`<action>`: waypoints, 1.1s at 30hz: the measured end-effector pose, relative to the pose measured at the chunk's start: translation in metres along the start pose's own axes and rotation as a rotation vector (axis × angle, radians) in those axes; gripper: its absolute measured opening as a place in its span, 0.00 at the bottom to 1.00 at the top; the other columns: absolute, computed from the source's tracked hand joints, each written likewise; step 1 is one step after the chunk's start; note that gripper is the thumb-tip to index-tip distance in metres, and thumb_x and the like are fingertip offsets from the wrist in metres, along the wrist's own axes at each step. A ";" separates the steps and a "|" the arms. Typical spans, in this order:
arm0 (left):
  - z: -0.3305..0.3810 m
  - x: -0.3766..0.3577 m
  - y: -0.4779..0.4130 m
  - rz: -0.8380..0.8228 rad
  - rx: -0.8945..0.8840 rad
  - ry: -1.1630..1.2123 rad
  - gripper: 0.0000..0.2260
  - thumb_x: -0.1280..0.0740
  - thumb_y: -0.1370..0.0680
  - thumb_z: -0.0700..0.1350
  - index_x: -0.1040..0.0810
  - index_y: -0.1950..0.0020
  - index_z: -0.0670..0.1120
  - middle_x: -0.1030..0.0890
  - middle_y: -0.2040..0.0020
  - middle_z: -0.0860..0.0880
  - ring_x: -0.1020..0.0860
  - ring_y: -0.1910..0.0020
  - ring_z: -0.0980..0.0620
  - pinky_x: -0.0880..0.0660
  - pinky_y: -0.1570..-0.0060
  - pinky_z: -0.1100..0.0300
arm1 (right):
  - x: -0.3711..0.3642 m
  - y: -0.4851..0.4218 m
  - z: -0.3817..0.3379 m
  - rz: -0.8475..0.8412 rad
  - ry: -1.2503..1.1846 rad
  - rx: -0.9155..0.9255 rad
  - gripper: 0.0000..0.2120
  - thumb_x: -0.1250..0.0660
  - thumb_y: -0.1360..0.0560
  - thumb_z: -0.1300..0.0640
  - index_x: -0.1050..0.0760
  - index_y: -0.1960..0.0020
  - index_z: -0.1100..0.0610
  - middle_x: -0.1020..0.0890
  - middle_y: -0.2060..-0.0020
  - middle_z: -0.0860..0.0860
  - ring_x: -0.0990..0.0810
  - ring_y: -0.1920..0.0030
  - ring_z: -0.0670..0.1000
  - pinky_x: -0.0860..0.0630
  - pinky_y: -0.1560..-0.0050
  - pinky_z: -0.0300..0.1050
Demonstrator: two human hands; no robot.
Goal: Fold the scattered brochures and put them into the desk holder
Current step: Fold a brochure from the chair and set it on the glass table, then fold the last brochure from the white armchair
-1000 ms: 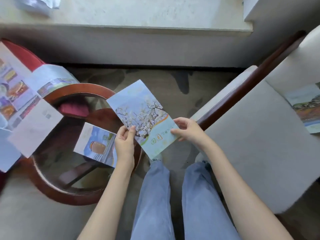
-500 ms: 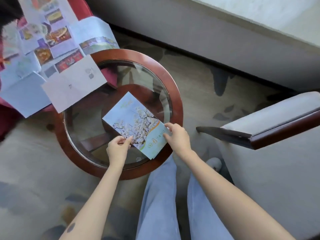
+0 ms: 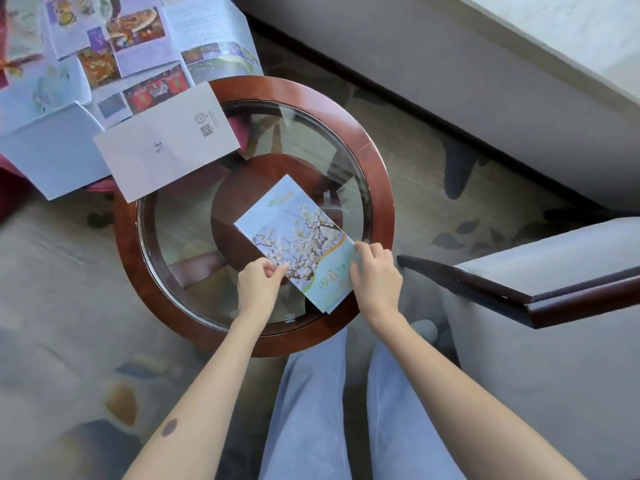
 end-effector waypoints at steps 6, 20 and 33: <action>0.000 -0.012 0.002 -0.056 0.119 0.003 0.12 0.31 0.25 0.49 0.24 0.61 0.41 0.19 0.62 0.43 0.19 0.58 0.45 0.26 0.53 0.54 | 0.002 -0.003 0.005 0.014 -0.021 -0.020 0.18 0.39 0.26 0.64 0.28 0.38 0.56 0.25 0.49 0.55 0.27 0.51 0.56 0.31 0.61 0.48; 0.008 -0.014 0.002 -0.065 0.120 -0.234 0.15 0.35 0.23 0.51 0.26 0.63 0.40 0.18 0.62 0.41 0.21 0.58 0.42 0.27 0.55 0.54 | 0.004 -0.006 0.003 0.035 0.003 -0.022 0.15 0.40 0.25 0.65 0.28 0.39 0.59 0.24 0.49 0.57 0.27 0.50 0.58 0.33 0.53 0.50; 0.081 -0.034 0.035 -0.117 -0.172 -0.363 0.13 0.43 0.21 0.48 0.26 0.62 0.45 0.21 0.65 0.49 0.24 0.63 0.47 0.35 0.68 0.59 | 0.045 -0.002 0.019 0.119 -0.262 0.106 0.28 0.34 0.26 0.55 0.38 0.29 0.55 0.30 0.38 0.54 0.29 0.41 0.54 0.34 0.43 0.46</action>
Point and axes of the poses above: each hand's wrist, its own y-axis away from the middle knuckle, its own x-axis out of the back of the hand, z = x × y, the point moved 7 cm from there along -y, towards the middle knuckle
